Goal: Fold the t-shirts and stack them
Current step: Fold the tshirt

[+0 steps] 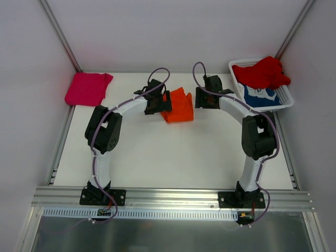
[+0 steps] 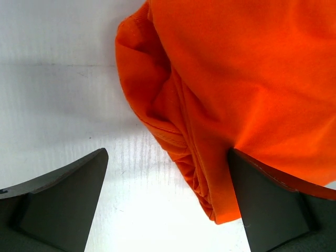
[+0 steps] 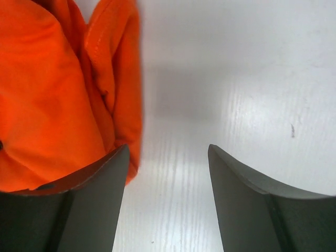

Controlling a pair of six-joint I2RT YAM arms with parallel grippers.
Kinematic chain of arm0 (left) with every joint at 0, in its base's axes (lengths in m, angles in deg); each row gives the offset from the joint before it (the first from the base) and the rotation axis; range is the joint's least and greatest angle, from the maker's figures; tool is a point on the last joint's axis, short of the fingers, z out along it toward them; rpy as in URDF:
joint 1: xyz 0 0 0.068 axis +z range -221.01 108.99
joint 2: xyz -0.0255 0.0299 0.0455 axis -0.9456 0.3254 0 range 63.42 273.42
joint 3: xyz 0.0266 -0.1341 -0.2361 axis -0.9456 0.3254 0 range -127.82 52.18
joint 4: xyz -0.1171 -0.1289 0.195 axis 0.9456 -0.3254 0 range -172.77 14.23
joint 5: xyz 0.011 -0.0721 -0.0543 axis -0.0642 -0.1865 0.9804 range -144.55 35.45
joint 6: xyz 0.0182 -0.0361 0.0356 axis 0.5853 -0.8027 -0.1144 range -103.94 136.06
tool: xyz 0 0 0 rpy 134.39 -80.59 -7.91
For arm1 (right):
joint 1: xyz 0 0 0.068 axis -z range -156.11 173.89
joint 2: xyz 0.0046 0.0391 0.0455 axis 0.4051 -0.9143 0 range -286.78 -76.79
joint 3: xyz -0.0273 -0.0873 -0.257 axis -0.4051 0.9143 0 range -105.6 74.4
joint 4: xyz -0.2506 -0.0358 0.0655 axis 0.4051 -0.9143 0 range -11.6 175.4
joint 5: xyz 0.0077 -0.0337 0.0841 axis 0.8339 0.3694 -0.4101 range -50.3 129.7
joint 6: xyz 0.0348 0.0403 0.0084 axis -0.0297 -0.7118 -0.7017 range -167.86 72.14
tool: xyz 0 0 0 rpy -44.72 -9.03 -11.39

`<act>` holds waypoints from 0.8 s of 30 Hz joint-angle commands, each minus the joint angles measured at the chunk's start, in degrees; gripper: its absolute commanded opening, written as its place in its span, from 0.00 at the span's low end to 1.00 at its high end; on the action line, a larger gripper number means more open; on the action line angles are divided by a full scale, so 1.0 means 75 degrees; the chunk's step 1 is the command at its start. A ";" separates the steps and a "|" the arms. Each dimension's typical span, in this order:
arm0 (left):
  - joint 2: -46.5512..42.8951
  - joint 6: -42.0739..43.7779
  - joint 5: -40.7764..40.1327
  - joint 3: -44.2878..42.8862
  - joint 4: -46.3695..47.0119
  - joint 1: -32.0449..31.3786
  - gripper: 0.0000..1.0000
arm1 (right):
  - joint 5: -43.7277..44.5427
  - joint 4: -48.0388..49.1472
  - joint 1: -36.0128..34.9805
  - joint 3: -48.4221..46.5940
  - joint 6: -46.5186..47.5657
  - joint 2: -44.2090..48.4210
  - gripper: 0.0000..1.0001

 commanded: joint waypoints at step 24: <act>-0.0112 -0.1254 0.1264 0.1170 0.1931 0.0139 0.99 | -0.0224 0.0343 0.0248 0.0807 0.0022 0.1616 0.64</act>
